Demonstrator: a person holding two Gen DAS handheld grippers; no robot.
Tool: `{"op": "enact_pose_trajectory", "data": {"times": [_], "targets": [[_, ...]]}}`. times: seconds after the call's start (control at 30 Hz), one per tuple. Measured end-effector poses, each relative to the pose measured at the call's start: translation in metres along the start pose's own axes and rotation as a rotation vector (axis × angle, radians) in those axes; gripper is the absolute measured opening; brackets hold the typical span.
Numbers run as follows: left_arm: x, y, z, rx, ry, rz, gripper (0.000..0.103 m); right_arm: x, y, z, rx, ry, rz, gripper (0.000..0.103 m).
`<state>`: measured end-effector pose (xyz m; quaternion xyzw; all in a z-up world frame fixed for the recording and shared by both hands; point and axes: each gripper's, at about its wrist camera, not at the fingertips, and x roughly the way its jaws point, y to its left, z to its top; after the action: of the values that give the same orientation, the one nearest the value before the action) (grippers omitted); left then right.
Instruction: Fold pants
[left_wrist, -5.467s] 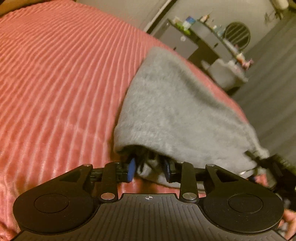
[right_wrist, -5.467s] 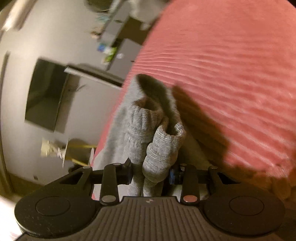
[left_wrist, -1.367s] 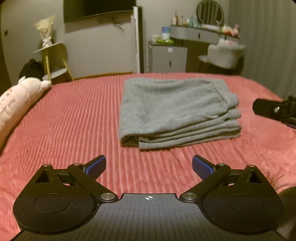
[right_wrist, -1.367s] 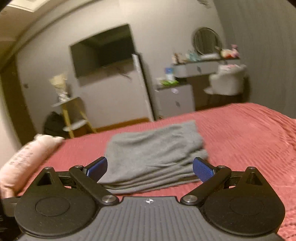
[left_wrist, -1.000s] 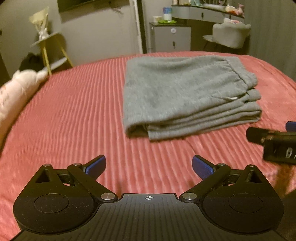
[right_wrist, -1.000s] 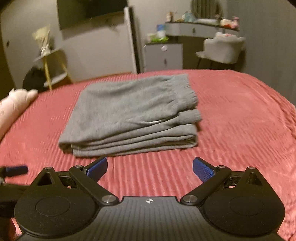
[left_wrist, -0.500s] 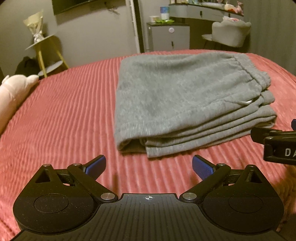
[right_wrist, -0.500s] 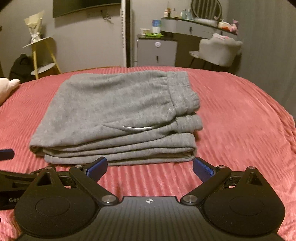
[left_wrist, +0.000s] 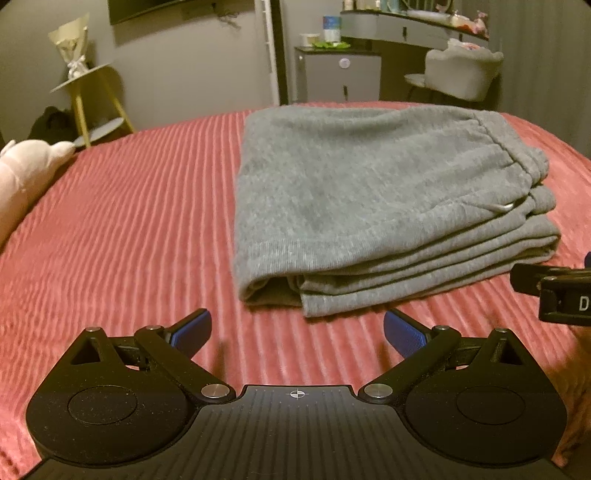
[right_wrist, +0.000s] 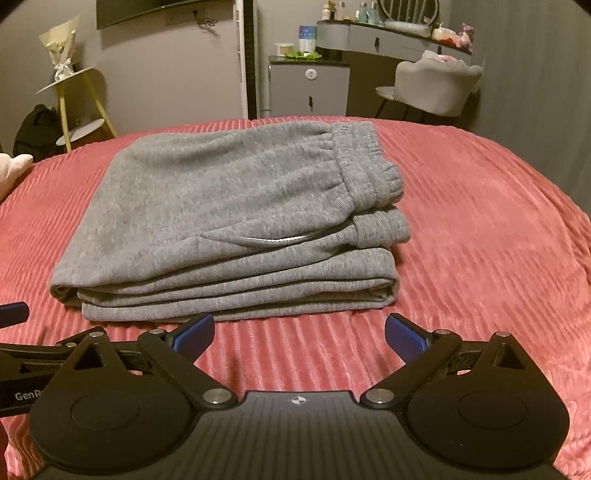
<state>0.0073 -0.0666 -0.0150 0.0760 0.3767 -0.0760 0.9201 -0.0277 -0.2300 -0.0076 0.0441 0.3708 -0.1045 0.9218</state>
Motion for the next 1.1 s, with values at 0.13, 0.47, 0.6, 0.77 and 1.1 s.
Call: {"op": "enact_pose_trajectory", "data": {"times": [0.13,0.47,0.6,0.77,1.1], "targets": [[-0.0017,-0.0002,0.0007,0.001,-0.010,-0.005,0.102,0.0001,0.0011,-0.0002,-0.012,-0.003,-0.006,0.099],[-0.0011,0.0021,0.0011,-0.017,-0.008,-0.011,0.102,0.0000,0.0046,0.0000,-0.039,-0.010,-0.022,0.099],[-0.0009,0.0020,0.0014,-0.017,-0.007,-0.009,0.102,-0.0002,0.0034,0.0000,-0.032,-0.010,-0.022,0.099],[-0.0008,0.0020,0.0012,-0.018,-0.007,-0.010,0.102,-0.0002,0.0031,-0.0002,-0.032,-0.010,-0.022,0.099],[-0.0002,0.0013,0.0015,-0.018,-0.004,-0.012,0.102,0.0004,0.0020,-0.0003,-0.023,-0.004,-0.025,0.099]]}}
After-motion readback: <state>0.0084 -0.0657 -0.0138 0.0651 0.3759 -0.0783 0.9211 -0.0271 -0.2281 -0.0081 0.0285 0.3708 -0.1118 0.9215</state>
